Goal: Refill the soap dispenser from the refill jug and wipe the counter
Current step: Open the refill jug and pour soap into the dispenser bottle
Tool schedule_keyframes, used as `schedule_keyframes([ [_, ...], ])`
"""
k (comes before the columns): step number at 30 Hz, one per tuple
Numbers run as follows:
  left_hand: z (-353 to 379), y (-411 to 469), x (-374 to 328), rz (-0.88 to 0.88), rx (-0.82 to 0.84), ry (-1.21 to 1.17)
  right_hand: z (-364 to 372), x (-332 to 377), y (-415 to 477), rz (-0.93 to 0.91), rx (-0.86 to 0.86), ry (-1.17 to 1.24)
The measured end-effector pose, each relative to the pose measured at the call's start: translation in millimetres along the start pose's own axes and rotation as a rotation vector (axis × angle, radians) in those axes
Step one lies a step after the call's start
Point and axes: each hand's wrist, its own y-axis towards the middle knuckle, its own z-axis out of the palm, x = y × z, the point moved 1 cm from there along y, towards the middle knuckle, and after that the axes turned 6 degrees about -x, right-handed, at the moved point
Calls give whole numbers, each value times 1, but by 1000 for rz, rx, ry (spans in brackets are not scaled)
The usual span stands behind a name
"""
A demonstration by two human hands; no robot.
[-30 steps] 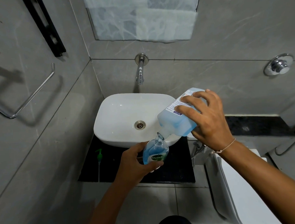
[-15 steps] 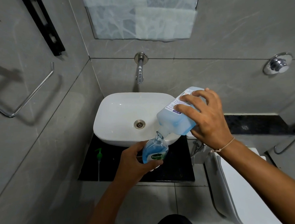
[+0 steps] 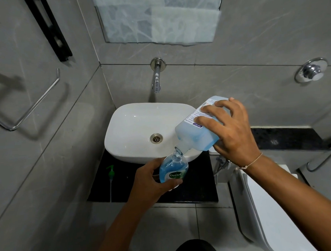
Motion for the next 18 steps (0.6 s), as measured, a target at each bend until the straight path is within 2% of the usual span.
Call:
schedule_keyframes([
  [18, -2, 3, 3, 9, -6, -6, -1, 1, 4, 0, 5, -8],
])
